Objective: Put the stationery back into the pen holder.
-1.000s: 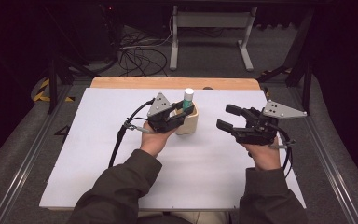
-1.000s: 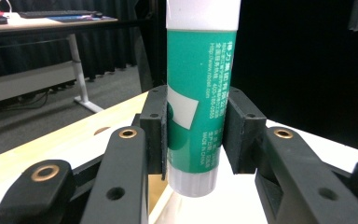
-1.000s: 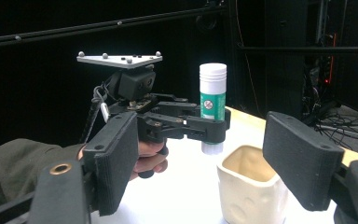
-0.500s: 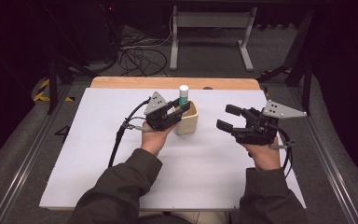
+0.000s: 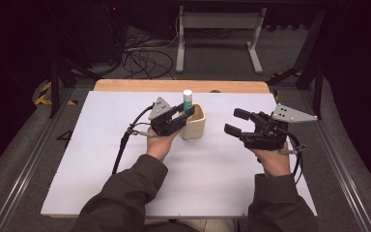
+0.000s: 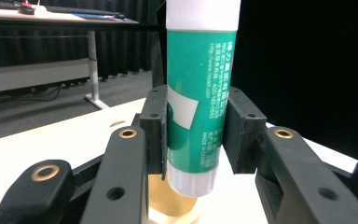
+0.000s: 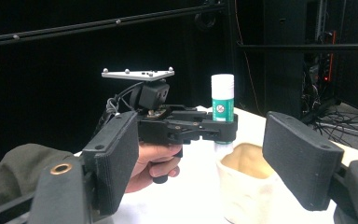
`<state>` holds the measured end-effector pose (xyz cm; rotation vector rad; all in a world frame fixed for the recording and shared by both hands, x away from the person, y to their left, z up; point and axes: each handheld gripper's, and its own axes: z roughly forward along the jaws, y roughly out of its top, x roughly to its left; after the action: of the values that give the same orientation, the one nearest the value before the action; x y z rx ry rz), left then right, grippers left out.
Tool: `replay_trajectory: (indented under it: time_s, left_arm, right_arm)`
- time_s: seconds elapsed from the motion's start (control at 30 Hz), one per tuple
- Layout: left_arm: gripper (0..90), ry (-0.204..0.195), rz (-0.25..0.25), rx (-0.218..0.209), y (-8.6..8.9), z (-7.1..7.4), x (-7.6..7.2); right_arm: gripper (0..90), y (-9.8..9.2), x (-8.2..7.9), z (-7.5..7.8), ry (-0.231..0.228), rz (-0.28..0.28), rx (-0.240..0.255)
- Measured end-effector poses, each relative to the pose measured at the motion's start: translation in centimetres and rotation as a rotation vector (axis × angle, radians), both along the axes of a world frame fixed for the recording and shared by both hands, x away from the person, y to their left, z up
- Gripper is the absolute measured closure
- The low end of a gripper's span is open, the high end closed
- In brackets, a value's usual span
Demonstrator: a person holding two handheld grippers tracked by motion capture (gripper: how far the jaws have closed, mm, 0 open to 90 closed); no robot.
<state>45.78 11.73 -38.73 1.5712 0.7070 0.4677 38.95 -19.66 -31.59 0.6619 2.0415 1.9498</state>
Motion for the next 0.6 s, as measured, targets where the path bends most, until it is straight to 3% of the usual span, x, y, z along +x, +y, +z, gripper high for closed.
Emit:
replay_trajectory:
  time_s: [0.6]
  left_arm:
    - [65.1,0.023,0.005,0.023,-0.6,-1.5,0.8]
  right_arm:
    - [27.9,0.0,0.1,-0.1,0.010,-0.006,-0.002]
